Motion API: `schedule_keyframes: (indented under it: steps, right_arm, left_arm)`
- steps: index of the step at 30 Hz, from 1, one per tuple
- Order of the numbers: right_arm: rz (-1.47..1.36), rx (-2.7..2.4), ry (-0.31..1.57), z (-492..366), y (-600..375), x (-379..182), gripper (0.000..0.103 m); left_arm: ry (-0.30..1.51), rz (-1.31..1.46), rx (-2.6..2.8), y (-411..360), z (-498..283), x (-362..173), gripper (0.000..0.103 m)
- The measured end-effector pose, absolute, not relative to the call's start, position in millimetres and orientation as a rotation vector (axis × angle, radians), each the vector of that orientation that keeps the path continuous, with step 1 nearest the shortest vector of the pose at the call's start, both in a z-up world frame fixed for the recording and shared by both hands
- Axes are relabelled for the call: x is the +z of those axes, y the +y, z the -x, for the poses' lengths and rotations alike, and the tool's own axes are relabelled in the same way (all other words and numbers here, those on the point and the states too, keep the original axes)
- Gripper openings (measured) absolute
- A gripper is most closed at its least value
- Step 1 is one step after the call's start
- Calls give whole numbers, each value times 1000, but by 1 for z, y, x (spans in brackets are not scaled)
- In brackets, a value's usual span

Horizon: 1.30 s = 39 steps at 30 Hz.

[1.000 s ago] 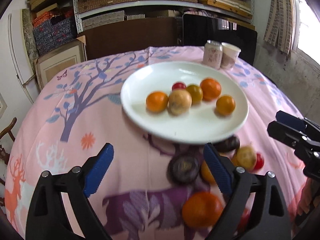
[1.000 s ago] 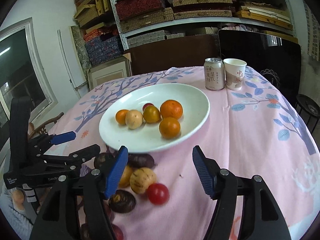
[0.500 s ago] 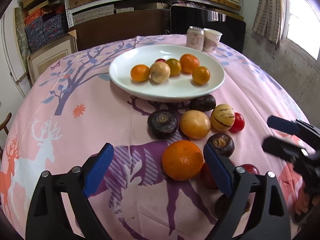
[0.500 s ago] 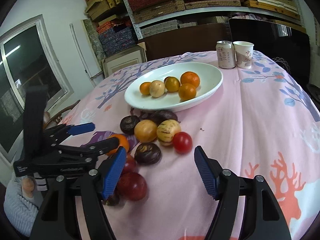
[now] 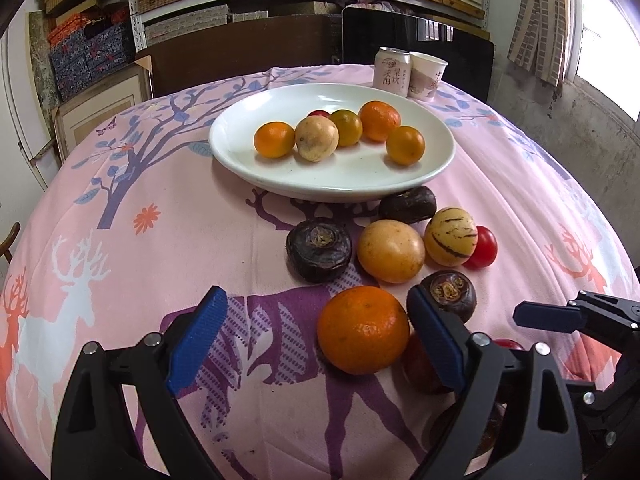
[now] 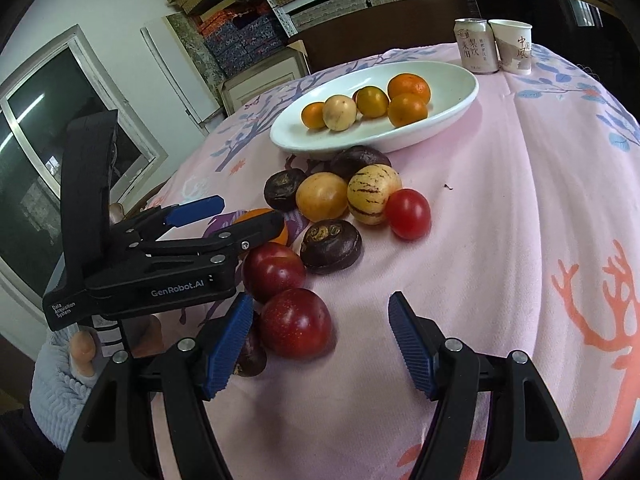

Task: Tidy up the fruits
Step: 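Move both open tools back toward the remaining fruit pile, then grasp the large orange with the left tool while the right tool grasps a red plum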

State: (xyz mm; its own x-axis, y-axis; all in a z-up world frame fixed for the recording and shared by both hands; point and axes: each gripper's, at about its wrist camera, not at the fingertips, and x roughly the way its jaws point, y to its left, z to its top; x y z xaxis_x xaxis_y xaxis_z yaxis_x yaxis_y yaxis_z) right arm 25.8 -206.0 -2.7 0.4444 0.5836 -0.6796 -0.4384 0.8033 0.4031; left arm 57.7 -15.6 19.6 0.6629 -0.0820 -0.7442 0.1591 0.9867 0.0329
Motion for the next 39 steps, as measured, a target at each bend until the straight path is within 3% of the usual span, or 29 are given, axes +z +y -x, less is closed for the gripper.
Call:
schedule_keyframes:
  steps: [12, 20, 26, 28, 31, 39]
  right_arm:
    - [-249, 663, 941, -34, -211, -7, 58]
    - [-185, 598, 866, -26, -214, 2, 58]
    - [-148, 644, 927, -30, -206, -5, 58]
    - [-167, 649, 928, -30, -209, -5, 56]
    - [-144, 686, 926, -24, -205, -4, 39]
    - [-111, 671, 915, -19, -200, -2, 39]
  left_arm:
    - [840, -76, -197, -12, -53, 24, 67]
    - [842, -20, -180, 2, -54, 28, 68]
    - [832, 37, -116, 26, -55, 35, 71]
    - [830, 60, -78, 38, -53, 36, 74]
    - [839, 109, -63, 54, -49, 36, 74]
    - [841, -3, -189, 16, -33, 33, 73]
